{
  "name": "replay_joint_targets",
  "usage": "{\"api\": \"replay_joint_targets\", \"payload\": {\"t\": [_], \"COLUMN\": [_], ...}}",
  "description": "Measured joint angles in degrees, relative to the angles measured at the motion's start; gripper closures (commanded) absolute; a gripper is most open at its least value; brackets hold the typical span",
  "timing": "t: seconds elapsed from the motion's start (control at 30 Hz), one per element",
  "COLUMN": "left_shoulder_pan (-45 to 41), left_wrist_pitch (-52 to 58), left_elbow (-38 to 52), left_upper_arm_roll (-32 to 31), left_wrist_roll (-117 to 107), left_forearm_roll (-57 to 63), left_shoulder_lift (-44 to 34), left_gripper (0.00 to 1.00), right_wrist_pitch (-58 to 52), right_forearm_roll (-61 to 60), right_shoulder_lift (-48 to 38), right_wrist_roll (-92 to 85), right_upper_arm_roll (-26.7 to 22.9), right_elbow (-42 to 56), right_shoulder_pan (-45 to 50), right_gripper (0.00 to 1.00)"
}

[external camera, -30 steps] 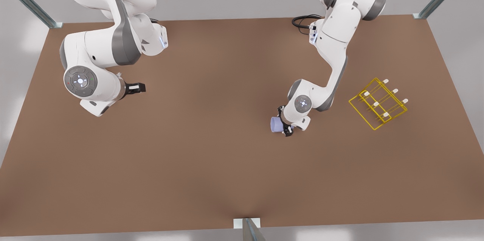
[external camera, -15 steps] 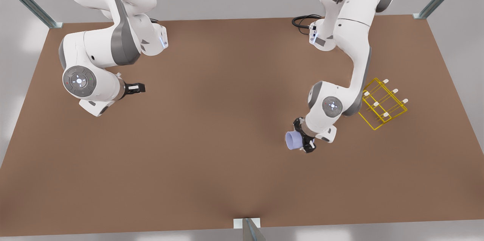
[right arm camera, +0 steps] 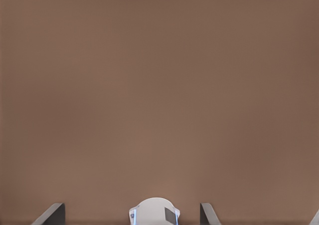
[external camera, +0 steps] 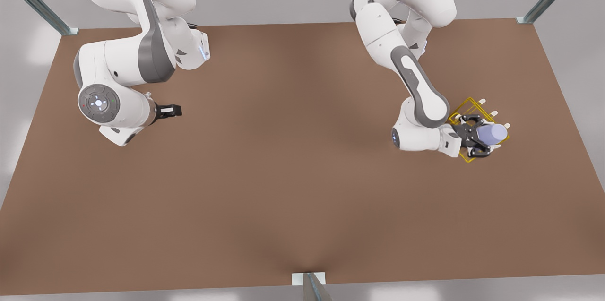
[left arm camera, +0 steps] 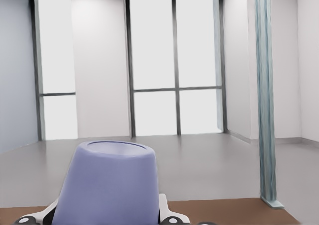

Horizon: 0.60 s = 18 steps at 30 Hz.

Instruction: Place the cup on the cup holder

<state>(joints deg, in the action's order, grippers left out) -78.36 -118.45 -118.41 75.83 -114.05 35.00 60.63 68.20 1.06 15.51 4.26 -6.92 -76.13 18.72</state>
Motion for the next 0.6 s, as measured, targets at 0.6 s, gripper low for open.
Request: {"api": "replay_joint_targets", "payload": {"t": [0.6], "left_shoulder_pan": [9.0], "left_wrist_pitch": [-10.6], "left_elbow": [-2.7], "left_upper_arm_roll": [-5.5], "left_wrist_roll": [-0.1], "left_forearm_roll": [3.1], "left_shoulder_lift": [0.5], "left_gripper": [0.31], "right_wrist_pitch": [0.3], "right_forearm_roll": [-0.2], "right_shoulder_lift": [1.1], "right_wrist_roll": [0.0], "right_upper_arm_roll": [0.0], "right_elbow": [0.0], "right_shoulder_pan": [0.0], "right_gripper": [0.00]}}
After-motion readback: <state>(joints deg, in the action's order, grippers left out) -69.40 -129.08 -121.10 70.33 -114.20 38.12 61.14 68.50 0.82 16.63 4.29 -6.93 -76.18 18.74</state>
